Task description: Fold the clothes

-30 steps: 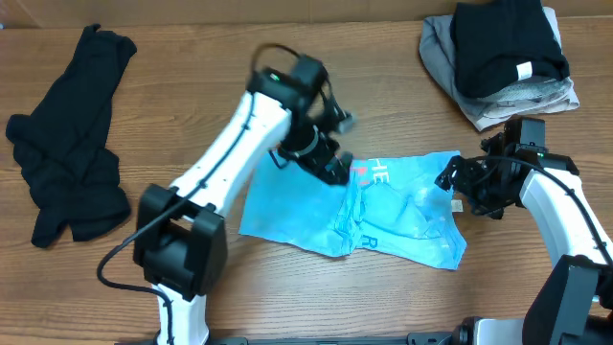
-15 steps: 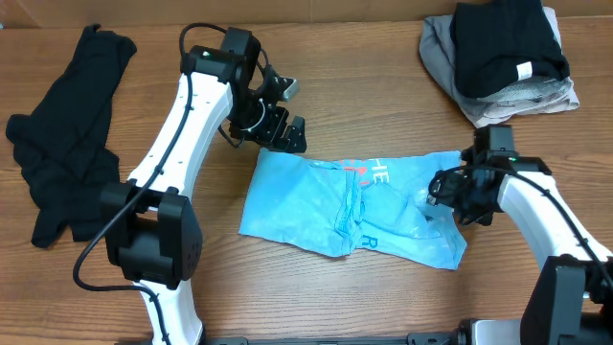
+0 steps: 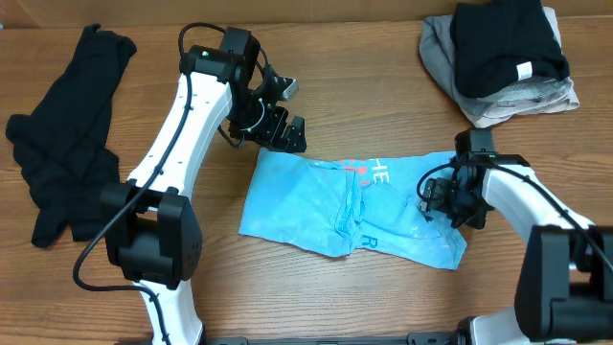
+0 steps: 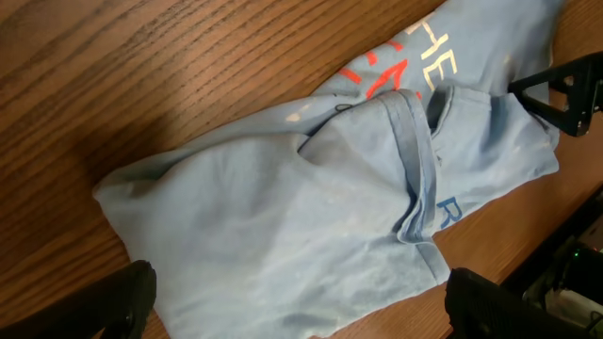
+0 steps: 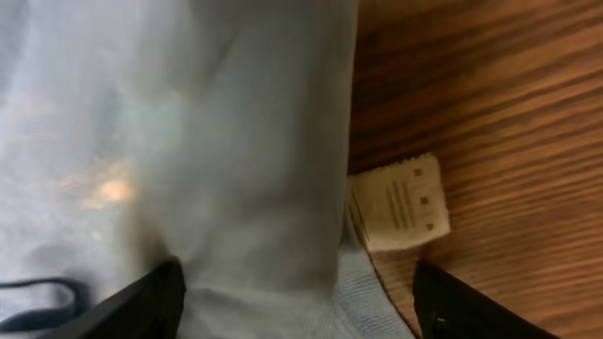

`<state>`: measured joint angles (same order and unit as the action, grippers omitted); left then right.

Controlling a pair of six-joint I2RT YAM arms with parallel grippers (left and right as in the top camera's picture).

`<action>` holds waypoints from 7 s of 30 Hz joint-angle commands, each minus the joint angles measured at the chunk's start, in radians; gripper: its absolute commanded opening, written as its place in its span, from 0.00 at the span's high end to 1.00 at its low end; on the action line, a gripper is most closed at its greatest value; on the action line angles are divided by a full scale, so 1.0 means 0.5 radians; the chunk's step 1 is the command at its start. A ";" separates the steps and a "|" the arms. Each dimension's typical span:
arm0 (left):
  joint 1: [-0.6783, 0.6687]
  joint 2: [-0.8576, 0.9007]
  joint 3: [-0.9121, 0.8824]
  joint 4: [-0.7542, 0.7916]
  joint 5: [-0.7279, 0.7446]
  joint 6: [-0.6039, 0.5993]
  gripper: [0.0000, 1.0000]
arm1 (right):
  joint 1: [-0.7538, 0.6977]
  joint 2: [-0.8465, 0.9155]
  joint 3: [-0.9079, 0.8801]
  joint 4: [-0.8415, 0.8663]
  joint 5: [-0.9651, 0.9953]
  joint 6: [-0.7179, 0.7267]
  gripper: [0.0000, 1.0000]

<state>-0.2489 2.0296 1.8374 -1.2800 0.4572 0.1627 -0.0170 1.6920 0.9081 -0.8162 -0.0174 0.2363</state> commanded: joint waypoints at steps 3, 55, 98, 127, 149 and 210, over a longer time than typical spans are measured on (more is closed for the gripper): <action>-0.005 0.002 0.047 -0.019 -0.137 -0.014 0.00 | 0.009 0.099 -0.021 0.008 -0.114 0.068 0.26; 0.758 0.002 0.047 -0.044 -0.608 -0.213 0.00 | 1.168 0.099 1.112 -0.673 -0.320 0.367 0.96; 0.758 0.011 -0.086 0.111 -0.562 -0.214 0.00 | 1.164 0.343 1.294 -0.618 -0.110 0.462 0.23; 0.758 0.011 -0.086 0.110 -0.562 -0.213 0.00 | 1.147 0.342 1.008 0.056 -0.312 0.455 0.96; 0.758 0.011 -0.087 0.136 -0.564 -0.212 0.00 | 1.424 0.307 1.360 -0.042 -0.366 0.439 0.16; 0.758 0.011 -0.087 0.159 -0.562 -0.206 0.00 | 2.172 0.338 1.152 -0.830 -0.187 0.005 0.10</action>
<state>0.1268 2.0296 1.8015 -1.1976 0.1638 0.0723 1.1259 1.8595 1.4170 -1.2144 -0.1295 0.1909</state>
